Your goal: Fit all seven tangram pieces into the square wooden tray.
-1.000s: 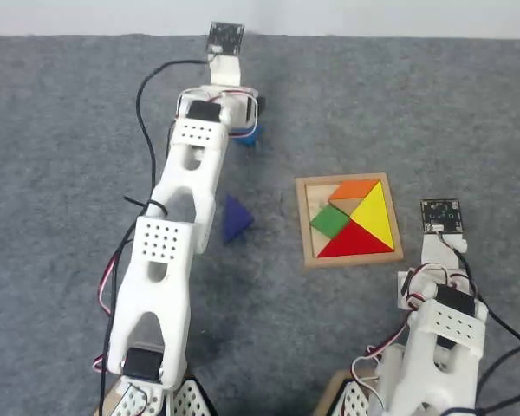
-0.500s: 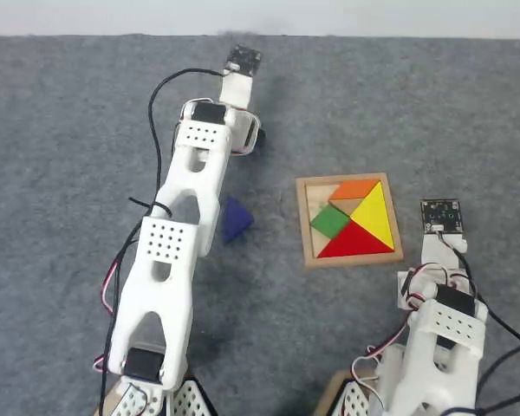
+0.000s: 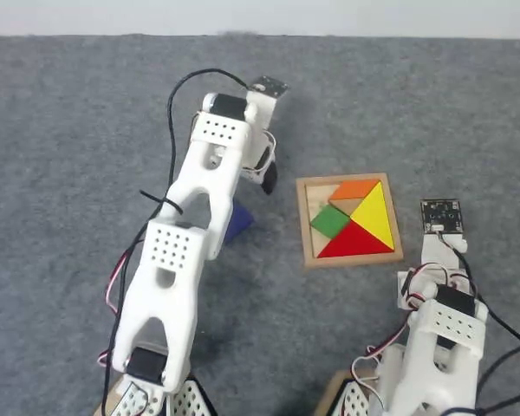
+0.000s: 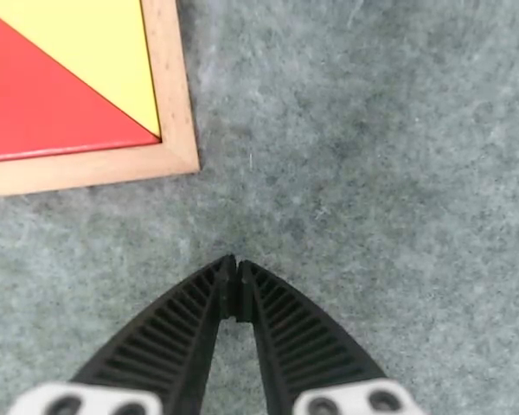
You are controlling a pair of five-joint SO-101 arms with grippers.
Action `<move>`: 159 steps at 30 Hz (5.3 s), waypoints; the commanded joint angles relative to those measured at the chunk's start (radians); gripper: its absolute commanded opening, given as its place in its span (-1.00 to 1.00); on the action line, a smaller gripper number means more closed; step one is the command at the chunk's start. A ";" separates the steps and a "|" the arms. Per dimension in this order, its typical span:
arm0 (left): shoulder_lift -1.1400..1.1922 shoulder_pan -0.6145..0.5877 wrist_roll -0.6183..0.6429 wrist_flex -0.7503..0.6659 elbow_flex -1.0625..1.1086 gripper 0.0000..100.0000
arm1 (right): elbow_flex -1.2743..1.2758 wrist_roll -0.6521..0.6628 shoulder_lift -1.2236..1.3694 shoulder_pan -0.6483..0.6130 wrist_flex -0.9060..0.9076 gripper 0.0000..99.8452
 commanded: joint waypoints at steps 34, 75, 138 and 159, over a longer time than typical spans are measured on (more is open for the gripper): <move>0.328 -0.057 0.008 -0.080 -0.447 -0.56 | -0.006 0.020 -0.027 -0.012 -0.027 -0.98; 0.130 -0.005 -0.052 -0.270 -0.183 -0.81 | -0.006 0.020 -0.027 -0.015 -0.027 -0.98; -0.534 0.023 -0.106 0.028 0.418 -0.88 | -0.002 0.018 -0.028 -0.013 -0.031 -0.98; -0.540 -0.077 -0.373 -0.400 0.834 -0.60 | 0.006 0.020 -0.028 -0.015 -0.036 -0.98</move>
